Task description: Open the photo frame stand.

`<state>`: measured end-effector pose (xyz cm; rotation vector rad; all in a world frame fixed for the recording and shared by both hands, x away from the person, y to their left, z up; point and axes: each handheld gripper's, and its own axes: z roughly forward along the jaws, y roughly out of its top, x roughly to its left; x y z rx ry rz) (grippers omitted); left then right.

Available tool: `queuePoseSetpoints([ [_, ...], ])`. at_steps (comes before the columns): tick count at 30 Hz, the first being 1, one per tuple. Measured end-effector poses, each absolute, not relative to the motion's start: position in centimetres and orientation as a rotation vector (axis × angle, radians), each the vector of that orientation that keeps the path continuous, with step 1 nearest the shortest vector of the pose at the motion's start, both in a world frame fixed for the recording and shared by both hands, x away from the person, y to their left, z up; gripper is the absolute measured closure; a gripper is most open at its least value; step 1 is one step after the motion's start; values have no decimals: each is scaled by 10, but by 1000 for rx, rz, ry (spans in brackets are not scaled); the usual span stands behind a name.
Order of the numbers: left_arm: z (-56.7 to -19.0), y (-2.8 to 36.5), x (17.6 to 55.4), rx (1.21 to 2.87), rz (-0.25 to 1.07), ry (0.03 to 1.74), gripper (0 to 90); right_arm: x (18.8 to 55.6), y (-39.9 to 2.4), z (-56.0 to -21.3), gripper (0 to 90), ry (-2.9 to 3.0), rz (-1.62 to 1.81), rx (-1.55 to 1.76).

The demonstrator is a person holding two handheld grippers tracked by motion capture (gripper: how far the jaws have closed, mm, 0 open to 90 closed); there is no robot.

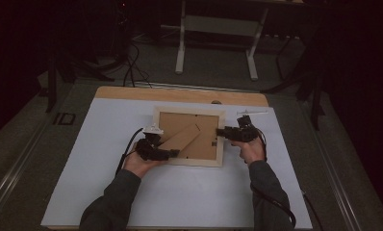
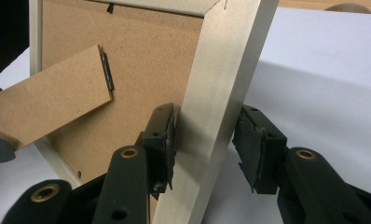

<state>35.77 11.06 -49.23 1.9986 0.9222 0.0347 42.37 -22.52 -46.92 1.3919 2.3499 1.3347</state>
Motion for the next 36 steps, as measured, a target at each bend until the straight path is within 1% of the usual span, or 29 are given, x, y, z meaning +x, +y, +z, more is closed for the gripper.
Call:
queuePoseSetpoints([
  [8, -491, 109, 355, 2028, 45, 878, 579, 422, -224, -465, 585, 2351, 1326, 1359],
  [18, -488, 105, 353, 2079, 55, 835, 635, 419, -223, -460, 597, 2354, 1336, 1334],
  [31, -486, 98, 354, 2122, 103, 798, 668, 414, -226, -452, 609, 2324, 1343, 1298],
  [36, -485, 92, 353, 2145, 144, 791, 684, 411, -227, -446, 620, 2308, 1348, 1272],
])
